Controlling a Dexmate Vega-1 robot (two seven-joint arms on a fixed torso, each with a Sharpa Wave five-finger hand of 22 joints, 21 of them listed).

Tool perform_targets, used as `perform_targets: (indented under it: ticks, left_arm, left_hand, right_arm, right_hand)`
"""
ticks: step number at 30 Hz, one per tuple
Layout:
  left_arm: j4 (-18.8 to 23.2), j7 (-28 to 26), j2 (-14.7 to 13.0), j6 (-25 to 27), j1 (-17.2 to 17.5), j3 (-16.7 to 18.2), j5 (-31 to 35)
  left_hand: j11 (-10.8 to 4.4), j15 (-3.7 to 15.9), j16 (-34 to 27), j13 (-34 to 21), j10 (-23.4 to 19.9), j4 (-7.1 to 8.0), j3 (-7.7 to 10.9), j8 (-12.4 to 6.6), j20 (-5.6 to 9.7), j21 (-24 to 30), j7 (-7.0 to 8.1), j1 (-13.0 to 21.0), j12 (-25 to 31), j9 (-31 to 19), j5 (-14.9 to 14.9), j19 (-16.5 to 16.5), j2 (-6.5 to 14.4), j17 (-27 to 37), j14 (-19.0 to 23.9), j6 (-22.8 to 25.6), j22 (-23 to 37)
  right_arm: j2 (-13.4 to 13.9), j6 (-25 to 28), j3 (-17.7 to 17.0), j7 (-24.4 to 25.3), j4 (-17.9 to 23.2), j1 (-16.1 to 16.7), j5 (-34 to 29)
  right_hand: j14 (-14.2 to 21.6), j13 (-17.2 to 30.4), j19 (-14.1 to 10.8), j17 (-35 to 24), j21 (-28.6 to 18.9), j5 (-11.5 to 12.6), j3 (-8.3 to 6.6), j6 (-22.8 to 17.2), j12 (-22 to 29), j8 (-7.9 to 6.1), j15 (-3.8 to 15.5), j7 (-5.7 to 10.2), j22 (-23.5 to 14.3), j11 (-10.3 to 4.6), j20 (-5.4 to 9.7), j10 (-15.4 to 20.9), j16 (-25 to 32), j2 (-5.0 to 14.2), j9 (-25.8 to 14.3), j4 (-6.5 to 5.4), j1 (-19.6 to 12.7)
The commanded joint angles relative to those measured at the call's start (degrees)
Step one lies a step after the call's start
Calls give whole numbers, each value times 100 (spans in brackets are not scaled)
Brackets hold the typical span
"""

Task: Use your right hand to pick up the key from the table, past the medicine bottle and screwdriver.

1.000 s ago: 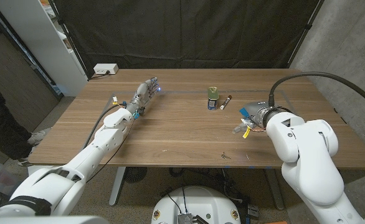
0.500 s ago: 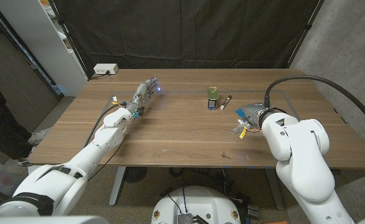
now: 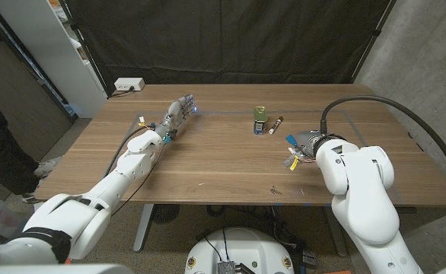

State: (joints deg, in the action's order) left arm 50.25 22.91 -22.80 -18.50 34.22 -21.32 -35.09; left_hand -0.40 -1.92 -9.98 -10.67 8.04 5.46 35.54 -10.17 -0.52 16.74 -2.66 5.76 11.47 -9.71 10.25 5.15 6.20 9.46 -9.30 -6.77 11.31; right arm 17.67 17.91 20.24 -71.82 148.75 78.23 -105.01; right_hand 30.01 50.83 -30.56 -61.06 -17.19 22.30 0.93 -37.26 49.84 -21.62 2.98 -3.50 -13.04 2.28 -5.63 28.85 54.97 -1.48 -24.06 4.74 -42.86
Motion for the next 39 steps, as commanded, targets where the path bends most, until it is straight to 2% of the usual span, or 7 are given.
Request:
perform_targets:
  ticks: [1,5,11,16,25,39]
  left_arm:
    - [-489,281,88,-126,-306,-25,103]
    - [-664,401,105,-178,-400,-19,129]
    - [-1042,625,166,-331,-598,4,163]
    - [-1381,827,244,-485,-783,36,185]
    - [-1915,1131,391,-682,-1073,89,245]
    - [-1796,1173,347,-690,-1049,176,290]
  left_hand:
    - [5,-11,-9,-17,43,1,-11,-13,-18,-12,-14,12,4,-23,16,48,182,22,-52,-63,20]
    - [3,-10,-10,-17,41,-2,-15,-13,-16,-14,-14,11,6,-23,15,49,173,21,-52,-66,20]
    - [-3,-11,-11,-17,37,-4,-20,-13,-17,-17,-12,9,8,-23,14,52,166,21,-53,-67,20]
    - [-17,-7,-12,-17,45,-6,-23,-14,-17,-18,-11,8,6,-23,14,51,163,21,-51,-68,20]
    - [-20,2,-13,-16,41,-8,-27,-14,-18,-19,-5,6,9,-23,14,46,160,21,-54,-71,20]
    - [-14,3,-15,-16,40,-9,-33,-16,-19,-23,-3,3,11,-23,15,47,158,22,-51,-69,20]
  right_arm:
    - [-309,73,218,-96,-115,75,-401]
    - [-452,80,379,-100,-163,101,-639]
    - [-718,136,595,-58,-232,182,-995]
    - [-962,241,769,107,-322,290,-1310]
    - [-1309,329,935,318,-478,441,-1673]
    - [-1555,407,994,544,-707,591,-1737]
  right_hand:
    - [-16,13,14,-1,-19,33,71,34,33,13,52,1,-15,11,3,-21,33,43,-18,-3,64]
    - [-10,-27,18,22,-20,42,87,18,18,9,44,-15,-13,25,-5,1,41,68,-15,-23,92]
    - [-5,-51,8,36,-29,88,39,-1,23,17,43,-36,-9,22,-2,32,72,147,10,34,-51]
    - [51,-55,-34,66,-49,98,50,-43,41,5,61,-34,-7,22,0,76,96,153,16,35,-55]
    - [89,-50,-67,79,-69,131,41,-83,70,13,75,-56,-2,2,6,116,155,195,47,72,-142]
    - [98,-52,-101,74,-92,150,69,-139,98,-5,76,-33,3,-26,12,160,225,214,49,76,-162]
